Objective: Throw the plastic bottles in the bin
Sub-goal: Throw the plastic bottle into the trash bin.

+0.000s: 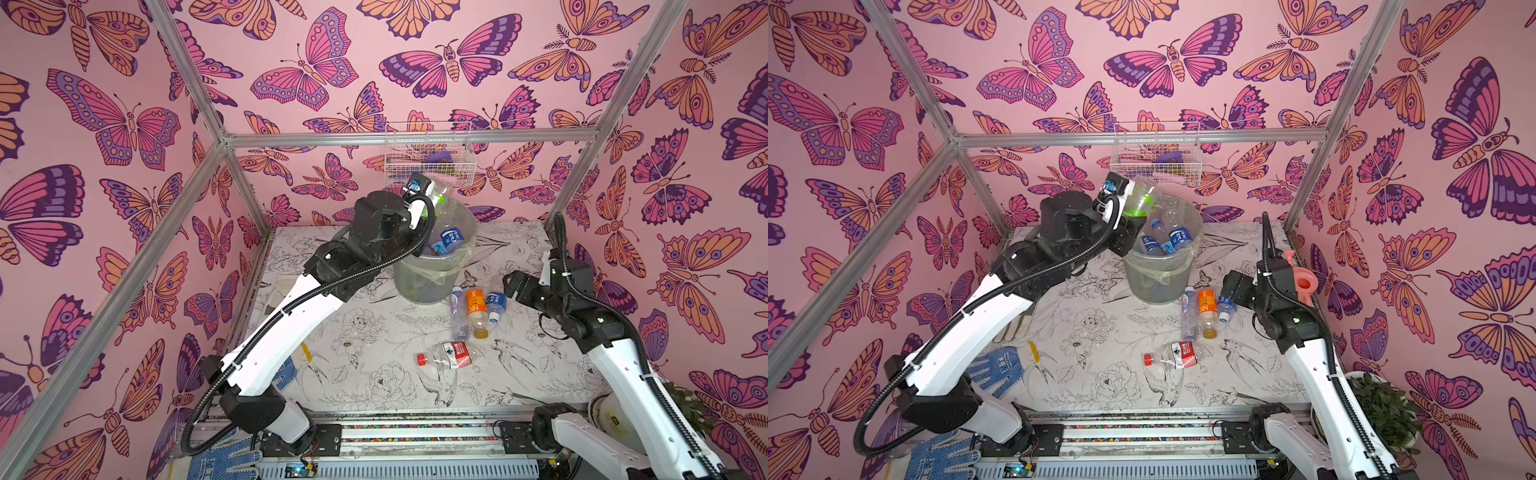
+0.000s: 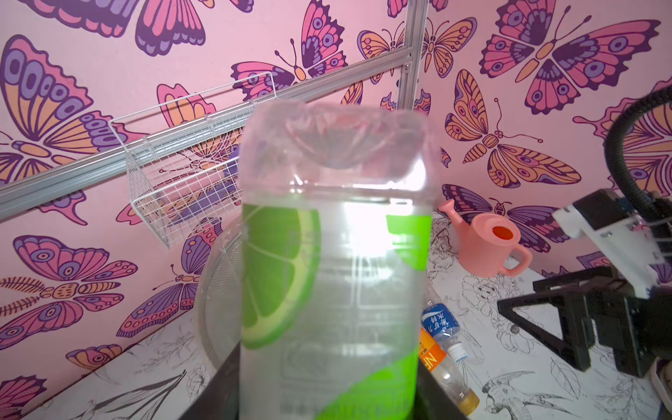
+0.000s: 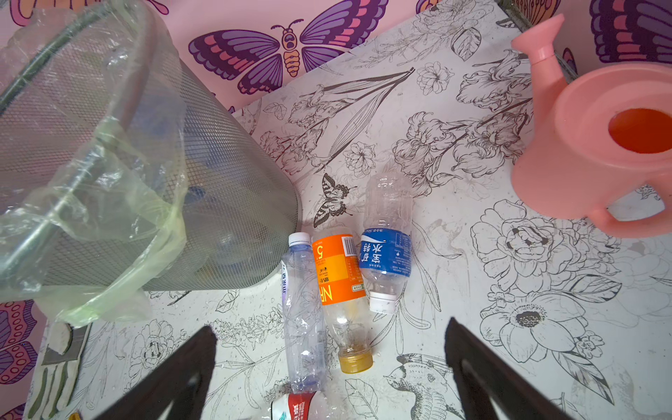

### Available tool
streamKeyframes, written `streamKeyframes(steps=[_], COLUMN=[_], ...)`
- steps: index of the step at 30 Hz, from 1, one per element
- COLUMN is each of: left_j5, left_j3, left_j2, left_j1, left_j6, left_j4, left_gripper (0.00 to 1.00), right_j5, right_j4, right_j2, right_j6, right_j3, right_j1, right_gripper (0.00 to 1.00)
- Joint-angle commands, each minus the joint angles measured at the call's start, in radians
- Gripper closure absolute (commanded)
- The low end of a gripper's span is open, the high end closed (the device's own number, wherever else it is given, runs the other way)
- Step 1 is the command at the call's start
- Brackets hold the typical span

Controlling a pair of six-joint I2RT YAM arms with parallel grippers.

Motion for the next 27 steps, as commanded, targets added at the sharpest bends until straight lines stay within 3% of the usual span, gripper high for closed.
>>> streamKeyframes(steps=[1,8,9,10,13,27], left_j5=[0.063,0.158,0.163,0.177,0.137,0.083], left_j3=[0.042,0.039,0.052,0.078,0.169,0.14], left_j2=[0.062,0.23,0.262,0.299,0.337,0.091], left_j1=[0.029,0.134,0.152,0.166,0.168,0.082], left_j6=[-0.018,-0.109,-0.13,-0.14,-0.154,-0.093], left_j4=[0.024,0.02,0.002,-0.033,-0.128,-0.063], left_gripper=[1.0,1.0,0.65,0.02,0.01,0.01], right_j5=[0.0,-0.012,-0.015,-0.019,-0.026,-0.036], right_j4=[-0.022,-0.029,-0.029,-0.029,-0.032,-0.029], right_j2=[-0.013,-0.027,-0.029,-0.03,-0.04,-0.025], right_j6=[0.008,0.019,0.022,0.023,0.027,0.021], right_j3=[0.009,0.012,0.01,0.008,0.004,0.016], right_j1=[-0.005,-0.005,-0.005,-0.005,-0.005,-0.006], right_gripper=[0.01,0.01,0.01,0.01,0.01,0.01])
